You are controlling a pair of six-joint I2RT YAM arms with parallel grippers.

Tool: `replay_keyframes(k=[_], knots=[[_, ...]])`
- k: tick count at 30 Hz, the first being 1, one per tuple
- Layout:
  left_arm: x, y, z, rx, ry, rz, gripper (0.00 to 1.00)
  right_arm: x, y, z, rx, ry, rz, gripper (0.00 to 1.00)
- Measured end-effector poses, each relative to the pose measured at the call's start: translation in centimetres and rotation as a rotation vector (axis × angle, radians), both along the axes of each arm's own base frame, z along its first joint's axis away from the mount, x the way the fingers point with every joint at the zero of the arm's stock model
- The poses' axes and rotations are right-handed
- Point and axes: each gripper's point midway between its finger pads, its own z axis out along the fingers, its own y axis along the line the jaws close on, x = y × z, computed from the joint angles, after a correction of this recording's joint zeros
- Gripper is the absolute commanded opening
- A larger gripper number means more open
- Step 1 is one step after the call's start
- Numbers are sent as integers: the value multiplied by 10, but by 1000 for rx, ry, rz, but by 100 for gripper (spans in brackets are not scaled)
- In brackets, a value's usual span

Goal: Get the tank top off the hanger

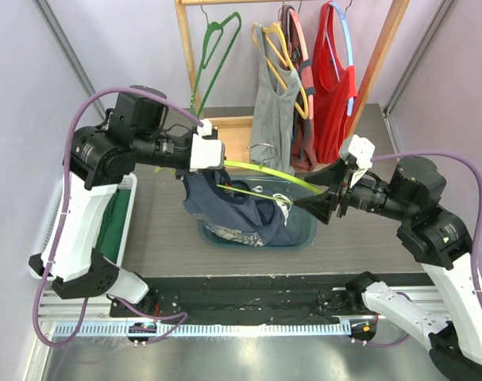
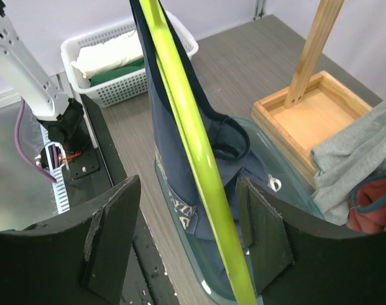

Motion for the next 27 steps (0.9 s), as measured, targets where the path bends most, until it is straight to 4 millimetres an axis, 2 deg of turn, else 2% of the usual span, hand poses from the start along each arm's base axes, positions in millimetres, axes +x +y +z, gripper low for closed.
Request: replay_keyframes(k=[3, 6, 9, 10, 12, 13, 14, 18, 19, 20, 21, 22, 24, 27], knots=[[-3, -1, 5, -11, -20, -22, 0, 3, 2, -6, -10, 19, 1, 64], [-4, -2, 8, -20, -38, -42, 0, 7, 4, -10, -17, 34, 2, 56], [-5, -2, 9, -22, -48, -54, 0, 9, 7, -13, -18, 50, 10, 39], [-5, -2, 9, -22, -51, -56, 0, 9, 7, -13, -17, 54, 12, 27], [-5, -2, 9, -20, -60, -60, 0, 10, 9, -14, -17, 63, 19, 16], [-1, -1, 10, -17, -70, -44, 0, 7, 12, -14, -13, 67, 42, 5], [2, 0, 10, -15, -78, -35, 0, 3, 14, -13, -8, 68, 65, 1], [4, 1, 11, -15, -78, -19, 0, -1, 17, -11, 7, 68, 89, 1], [4, 1, 10, -17, -67, -13, 3, -2, 17, -10, 10, 66, 89, 1], [4, 2, 9, -16, -52, 2, 10, -2, 16, -10, 14, 62, 85, 1], [5, 2, 8, -14, -38, 16, 20, -2, 16, -10, 17, 60, 81, 1], [5, 2, 6, -11, -15, 36, 39, -3, 15, -10, 19, 63, 75, 1], [12, 3, 2, -12, 26, 104, 56, 0, 12, -10, 24, 71, 46, 1], [39, 5, 3, -37, 50, 273, 64, 10, 2, -17, 9, 93, -46, 1]])
